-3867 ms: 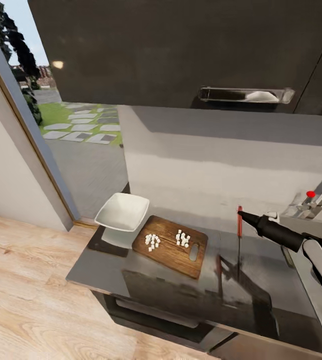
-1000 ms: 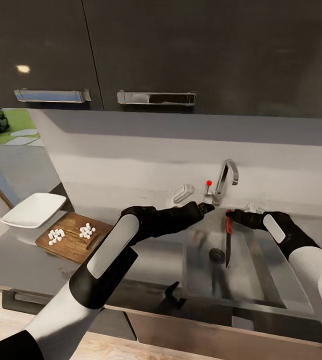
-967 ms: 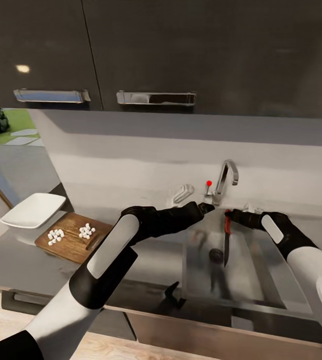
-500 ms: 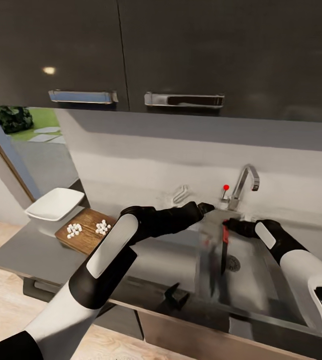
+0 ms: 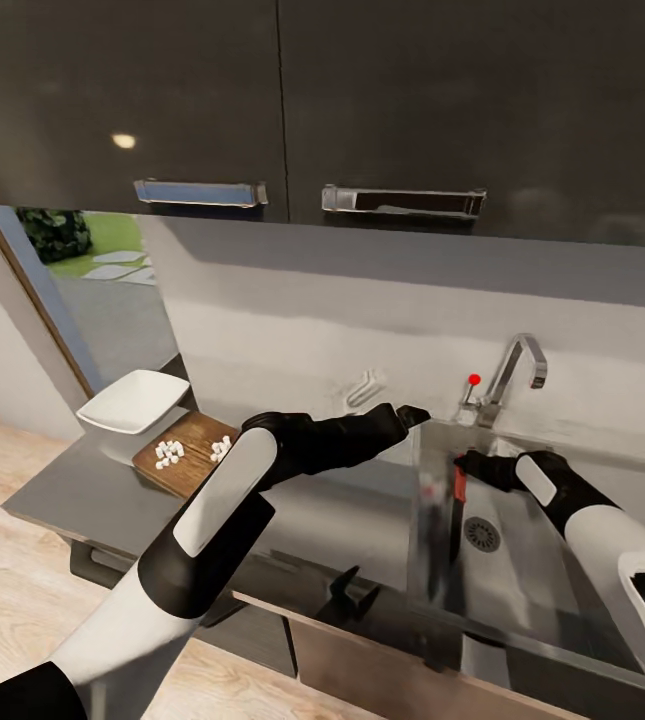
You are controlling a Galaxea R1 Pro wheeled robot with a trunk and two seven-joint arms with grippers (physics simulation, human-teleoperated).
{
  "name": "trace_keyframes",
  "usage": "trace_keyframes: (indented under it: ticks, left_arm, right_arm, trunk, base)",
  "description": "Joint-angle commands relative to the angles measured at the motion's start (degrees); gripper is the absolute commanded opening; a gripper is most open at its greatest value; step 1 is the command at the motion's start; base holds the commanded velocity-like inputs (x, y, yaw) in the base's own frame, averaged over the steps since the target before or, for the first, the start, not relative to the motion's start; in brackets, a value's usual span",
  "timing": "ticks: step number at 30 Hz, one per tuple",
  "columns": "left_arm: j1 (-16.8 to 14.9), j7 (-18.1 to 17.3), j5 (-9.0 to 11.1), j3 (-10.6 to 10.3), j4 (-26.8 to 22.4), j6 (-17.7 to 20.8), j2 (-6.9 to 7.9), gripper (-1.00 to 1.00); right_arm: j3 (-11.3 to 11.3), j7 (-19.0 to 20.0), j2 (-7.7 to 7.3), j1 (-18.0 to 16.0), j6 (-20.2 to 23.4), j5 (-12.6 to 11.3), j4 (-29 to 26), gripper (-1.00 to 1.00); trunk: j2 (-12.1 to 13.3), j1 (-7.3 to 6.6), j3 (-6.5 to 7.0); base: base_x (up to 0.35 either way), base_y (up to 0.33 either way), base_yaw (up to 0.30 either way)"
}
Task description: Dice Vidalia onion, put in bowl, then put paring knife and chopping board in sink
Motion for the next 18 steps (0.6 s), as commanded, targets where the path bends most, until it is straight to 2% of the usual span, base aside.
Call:
trace_keyframes:
  ticks: [1,5,9,12,18]
  left_arm:
    - [-0.1,0.5,0.4,0.0,0.0,0.1,-0.03,1.00]
    - [-0.1,0.4,0.4,-0.1,0.0,0.1,-0.08,1.00]
    - [-0.1,0.4,0.4,-0.1,0.0,0.1,-0.05,1.00]
    - [-0.1,0.4,0.4,-0.2,0.0,0.1,-0.10,1.00]
    - [-0.1,0.4,0.4,-0.2,0.0,0.1,-0.11,1.00]
  right_arm:
    - [0.5,0.1,-0.08,-0.1,0.1,-0.2,0.2,-1.00]
    - [0.6,0.1,0.15,0.0,0.0,0.0,2.1,-1.00]
    - [0.7,0.1,0.39,0.1,-0.1,0.0,3.7,-1.00]
    - [0.7,0.1,0.53,1.2,-1.6,0.0,4.0,-1.00]
    - [0.7,0.1,0.54,4.3,-3.4,0.0,4.0,-1.00]
  trunk:
    - [-0.1,0.04,-0.12]
    - [-0.1,0.04,-0.12]
    - [-0.1,0.04,-0.12]
    - [-0.1,0.04,-0.12]
    - [-0.1,0.04,-0.12]
  base:
    - [0.000,0.000,0.003]
    - [0.037,0.000,0.001]
    - [0.236,0.000,0.000]
    - [0.267,0.000,0.000]
    - [0.066,0.000,0.000]
